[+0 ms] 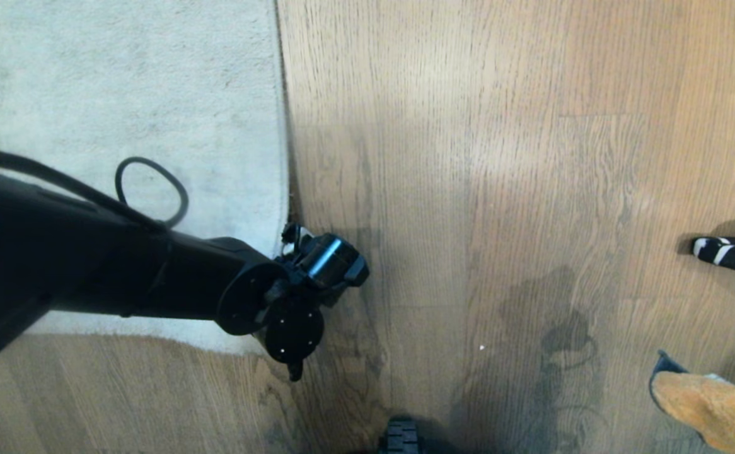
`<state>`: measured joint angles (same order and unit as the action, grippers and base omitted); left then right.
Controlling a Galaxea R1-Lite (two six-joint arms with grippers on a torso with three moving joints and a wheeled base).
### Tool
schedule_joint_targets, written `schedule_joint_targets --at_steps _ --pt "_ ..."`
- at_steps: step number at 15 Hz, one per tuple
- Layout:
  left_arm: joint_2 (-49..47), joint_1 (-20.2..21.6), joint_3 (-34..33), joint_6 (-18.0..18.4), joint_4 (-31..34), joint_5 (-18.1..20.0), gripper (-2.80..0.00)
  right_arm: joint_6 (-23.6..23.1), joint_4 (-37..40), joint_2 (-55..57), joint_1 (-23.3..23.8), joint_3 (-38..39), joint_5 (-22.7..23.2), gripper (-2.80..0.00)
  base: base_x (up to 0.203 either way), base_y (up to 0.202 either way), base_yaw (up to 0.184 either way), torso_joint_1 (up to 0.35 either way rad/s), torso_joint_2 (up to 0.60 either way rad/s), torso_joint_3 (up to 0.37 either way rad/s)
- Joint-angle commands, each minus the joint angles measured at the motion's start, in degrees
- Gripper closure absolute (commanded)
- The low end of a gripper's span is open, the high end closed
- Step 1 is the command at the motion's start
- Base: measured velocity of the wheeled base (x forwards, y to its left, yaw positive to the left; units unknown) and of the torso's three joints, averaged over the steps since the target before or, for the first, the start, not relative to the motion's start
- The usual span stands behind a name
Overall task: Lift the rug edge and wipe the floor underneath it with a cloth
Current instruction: Lift up the carpet
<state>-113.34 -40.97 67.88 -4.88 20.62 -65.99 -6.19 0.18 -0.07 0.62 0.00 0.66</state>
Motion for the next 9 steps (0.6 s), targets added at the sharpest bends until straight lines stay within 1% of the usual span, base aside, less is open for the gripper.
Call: schedule_joint_targets --at_steps 1,5,6,7,9 --pt "-0.3 -0.2 -0.6 0.0 0.1 -0.5 -2.8 0.0 0.0 0.1 0.0 0.0 0.0 0.0 0.0 0.0 0.0 0.0 0.0 0.0" --pt "-0.6 -0.2 -0.6 0.0 0.1 -0.5 -2.8 0.0 0.0 0.1 0.0 0.0 0.0 0.0 0.0 0.0 0.0 0.0 0.0 0.0" --pt "-0.6 -0.2 -0.7 0.0 0.1 -0.6 -2.06 0.0 0.0 0.1 0.0 0.0 0.0 0.0 0.0 0.0 0.0 0.0 0.0 0.0" --pt "-0.6 -0.2 -0.9 0.0 0.0 -0.7 0.0 0.0 0.0 0.1 0.0 0.0 0.0 0.0 0.0 0.0 0.0 0.0 0.0 0.0" --pt "-0.8 -0.2 -1.0 0.0 0.0 -0.8 0.0 0.0 0.0 0.1 0.0 0.0 0.0 0.0 0.0 0.0 0.0 0.0 0.0 0.0"
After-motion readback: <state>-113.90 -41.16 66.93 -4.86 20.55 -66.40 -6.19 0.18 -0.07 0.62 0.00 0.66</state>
